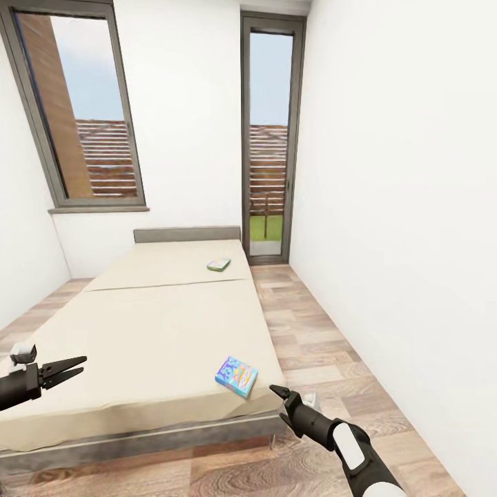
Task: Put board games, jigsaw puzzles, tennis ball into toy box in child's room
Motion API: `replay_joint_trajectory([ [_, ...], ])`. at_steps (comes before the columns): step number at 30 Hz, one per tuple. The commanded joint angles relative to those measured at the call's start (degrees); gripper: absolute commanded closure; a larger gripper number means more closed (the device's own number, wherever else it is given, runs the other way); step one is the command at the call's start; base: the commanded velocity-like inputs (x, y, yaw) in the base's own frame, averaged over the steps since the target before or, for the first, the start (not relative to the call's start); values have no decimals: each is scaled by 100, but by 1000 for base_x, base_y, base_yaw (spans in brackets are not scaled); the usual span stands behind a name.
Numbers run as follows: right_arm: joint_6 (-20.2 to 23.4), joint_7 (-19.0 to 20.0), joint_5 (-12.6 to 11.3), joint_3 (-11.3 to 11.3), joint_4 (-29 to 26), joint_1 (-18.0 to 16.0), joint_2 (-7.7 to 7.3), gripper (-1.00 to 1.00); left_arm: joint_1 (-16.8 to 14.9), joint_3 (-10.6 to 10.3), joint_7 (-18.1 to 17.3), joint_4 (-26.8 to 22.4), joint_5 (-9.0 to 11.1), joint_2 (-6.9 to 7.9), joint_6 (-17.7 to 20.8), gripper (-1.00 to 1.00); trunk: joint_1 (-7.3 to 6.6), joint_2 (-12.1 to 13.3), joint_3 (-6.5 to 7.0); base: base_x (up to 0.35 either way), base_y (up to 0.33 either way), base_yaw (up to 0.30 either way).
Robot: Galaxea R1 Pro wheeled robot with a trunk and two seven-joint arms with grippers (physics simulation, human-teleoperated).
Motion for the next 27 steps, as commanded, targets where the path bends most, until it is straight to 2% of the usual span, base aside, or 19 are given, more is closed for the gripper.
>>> replay_joint_trajectory([
  [1,43,11,-9,-44,-2,-6,7,-100,-5,5,-39,-2,-37,0,59,-100,0,-4,-7,0,0,0],
  [6,42,28,-51,-46,1,-6,14,-100,-5,5,-39,-9,-36,-3,52,-100,0,-4,-7,0,0,0],
  [11,49,129,-283,-30,1,-6,16,-100,-3,5,-39,-14,-36,-6,38,-100,0,-4,-7,0,0,0],
  [16,50,176,-375,-24,2,-6,13,-100,-2,15,-39,-21,-29,-6,27,-100,0,-4,-7,0,1,0],
  [27,51,186,-412,-39,2,-6,8,-100,3,21,-39,-35,-20,-5,23,-100,0,-4,-7,0,96,0],
])
